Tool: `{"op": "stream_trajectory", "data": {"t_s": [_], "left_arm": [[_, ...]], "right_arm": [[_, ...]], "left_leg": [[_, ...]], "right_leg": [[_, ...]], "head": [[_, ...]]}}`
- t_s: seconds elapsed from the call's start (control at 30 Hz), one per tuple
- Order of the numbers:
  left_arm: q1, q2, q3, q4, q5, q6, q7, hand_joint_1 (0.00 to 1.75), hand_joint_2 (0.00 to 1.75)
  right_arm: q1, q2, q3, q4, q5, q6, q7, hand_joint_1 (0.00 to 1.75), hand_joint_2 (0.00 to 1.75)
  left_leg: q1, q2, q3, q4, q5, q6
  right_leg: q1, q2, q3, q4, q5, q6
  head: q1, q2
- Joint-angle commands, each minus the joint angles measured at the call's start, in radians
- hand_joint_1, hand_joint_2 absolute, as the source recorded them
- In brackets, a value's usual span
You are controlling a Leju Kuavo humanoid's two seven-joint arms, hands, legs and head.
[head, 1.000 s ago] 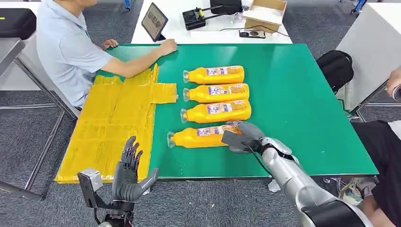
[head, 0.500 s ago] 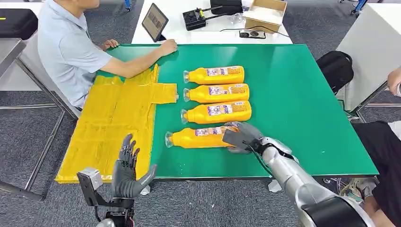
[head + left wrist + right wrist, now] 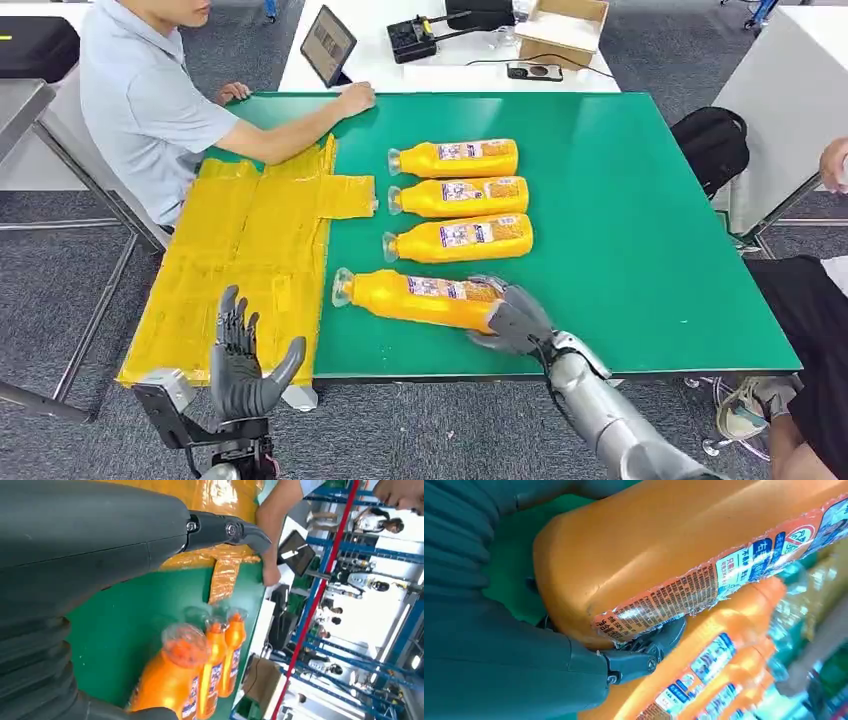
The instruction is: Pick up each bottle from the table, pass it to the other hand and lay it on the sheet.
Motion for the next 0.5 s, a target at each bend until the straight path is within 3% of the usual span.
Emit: {"op": "stream_trajectory", "data": {"t_s": [0.03,0.33,0.5], "left_arm": [[0.018,-0.001,0.024,0.011,0.059,0.013,0.006,0.00,1.75],[0.044,0.065,-0.062,0.072,0.238,-0.212,0.126,0.00,1.75],[0.024,0.084,-0.122,0.103,0.235,-0.295,0.104,0.00,1.75]], "right_arm": [[0.107,0.059,-0.128,-0.197,-0.051,-0.060,-0.043,1.75,1.75],[0.162,0.098,-0.150,-0.310,-0.098,-0.076,-0.091,1.75,1.75],[0.180,0.115,-0.115,-0.352,-0.100,-0.064,-0.110,1.75,1.75]], "left_leg": [[0.000,0.001,0.003,-0.001,-0.002,0.001],[-0.001,0.001,0.000,-0.001,0.000,0.001],[-0.001,0.000,-0.001,-0.001,0.000,0.001]], "right_leg": [[0.000,-0.001,0.003,-0.001,-0.002,-0.003],[0.000,0.000,-0.001,-0.001,-0.001,-0.002],[0.000,-0.001,-0.001,-0.001,-0.001,-0.002]], "head": [[0.000,0.000],[0.000,0.000],[0.000,0.000]]}}
